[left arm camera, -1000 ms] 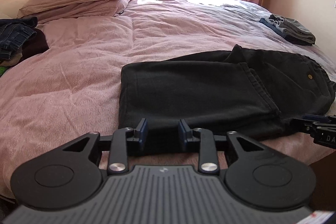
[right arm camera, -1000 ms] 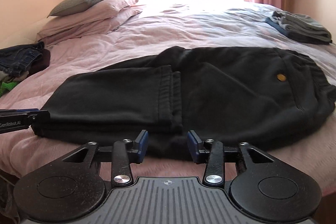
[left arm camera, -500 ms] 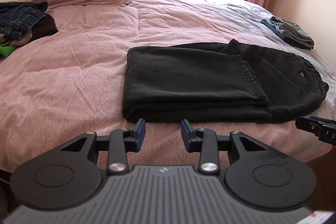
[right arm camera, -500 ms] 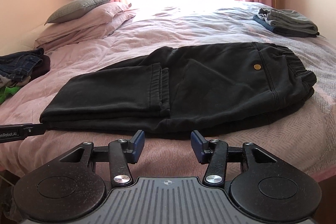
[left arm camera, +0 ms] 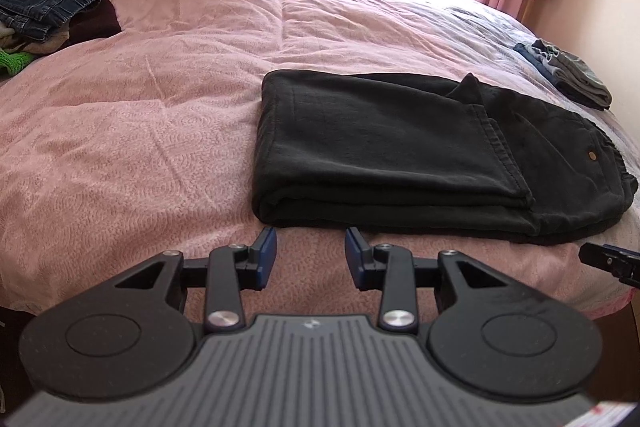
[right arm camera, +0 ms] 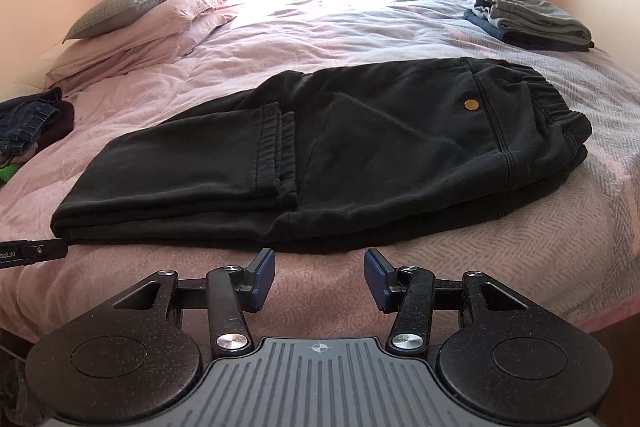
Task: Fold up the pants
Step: 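Pinch the folded trousers edge with the left gripper to tidy it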
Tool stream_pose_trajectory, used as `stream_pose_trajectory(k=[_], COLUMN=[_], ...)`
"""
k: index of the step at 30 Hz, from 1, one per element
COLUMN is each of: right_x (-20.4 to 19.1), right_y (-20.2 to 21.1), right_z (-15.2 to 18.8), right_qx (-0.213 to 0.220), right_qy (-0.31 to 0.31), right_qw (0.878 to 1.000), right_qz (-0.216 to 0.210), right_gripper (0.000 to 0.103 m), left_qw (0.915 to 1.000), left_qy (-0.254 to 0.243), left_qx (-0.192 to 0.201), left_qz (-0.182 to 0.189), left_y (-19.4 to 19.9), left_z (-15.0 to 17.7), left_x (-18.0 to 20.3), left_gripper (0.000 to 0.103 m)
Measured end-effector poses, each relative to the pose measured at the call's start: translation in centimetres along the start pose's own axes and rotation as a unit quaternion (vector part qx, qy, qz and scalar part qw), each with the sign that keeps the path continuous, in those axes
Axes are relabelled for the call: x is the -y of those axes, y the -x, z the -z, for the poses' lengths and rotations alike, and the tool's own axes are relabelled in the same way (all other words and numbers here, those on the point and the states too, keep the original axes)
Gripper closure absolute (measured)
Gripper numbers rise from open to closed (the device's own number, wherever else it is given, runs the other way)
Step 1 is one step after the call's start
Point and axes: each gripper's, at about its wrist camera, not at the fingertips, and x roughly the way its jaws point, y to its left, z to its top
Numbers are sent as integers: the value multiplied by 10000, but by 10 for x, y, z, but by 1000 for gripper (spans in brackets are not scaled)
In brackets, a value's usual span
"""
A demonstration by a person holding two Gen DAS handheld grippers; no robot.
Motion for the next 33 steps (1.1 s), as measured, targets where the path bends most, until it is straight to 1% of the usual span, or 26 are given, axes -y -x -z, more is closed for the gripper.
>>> stream_pose_trajectory(k=[9,12,13,15,18,20,21,22,23,25,26,28,32,33], right_x=[6,10,11,16,26,33,37,40,44,51,55,61,68,69], right_y=[-6,-6,-6,-6,-6,-7,-7,-8,-8,-9,-9,-9,-12,-13], right_z=[-2,-4,-5,-8,-12,-15,-16,-17,-18,-20,-20,-20,-20,-20], right_qx=[-63,-57,-52,-22,23,45,51,53,55,54,51,43,8,-5], right_qy=[-6,-14,-19,-45,-140,-218,-254,-284,-318,-390,-431,-494,-523,-528], right_qw=[10000,10000,10000,9999,9997,9994,9992,9990,9987,9981,9978,9972,9967,9966], right_qz=[35,59,73,116,204,268,310,345,384,466,503,555,615,628], right_gripper=[57,57,57,57,57,57,57,57,57,57,57,57,57,57], left_qw=[9999,9999,9999,9996,9985,9963,9933,9880,9809,9650,9591,9500,9377,9349], left_qy=[-24,-70,-35,115,428,699,941,1250,1573,2175,2379,2642,2994,3078], left_qx=[-59,65,148,218,186,90,13,-47,-96,-205,-234,-214,-92,-54], left_qz=[-80,-41,-1,153,303,492,670,906,1140,1452,1517,1647,1762,1765], left_y=[-6,-3,-1,0,-5,-13,-18,-24,-29,-40,-45,-52,-62,-64], left_z=[-3,-7,-10,-17,-27,-32,-32,-32,-30,-25,-21,-16,-13,-13], left_x=[-3,-7,-12,-23,-43,-56,-63,-70,-77,-86,-89,-92,-95,-95], left_gripper=[71,69,69,62,61,60,60,60,60,59,58,58,57,56])
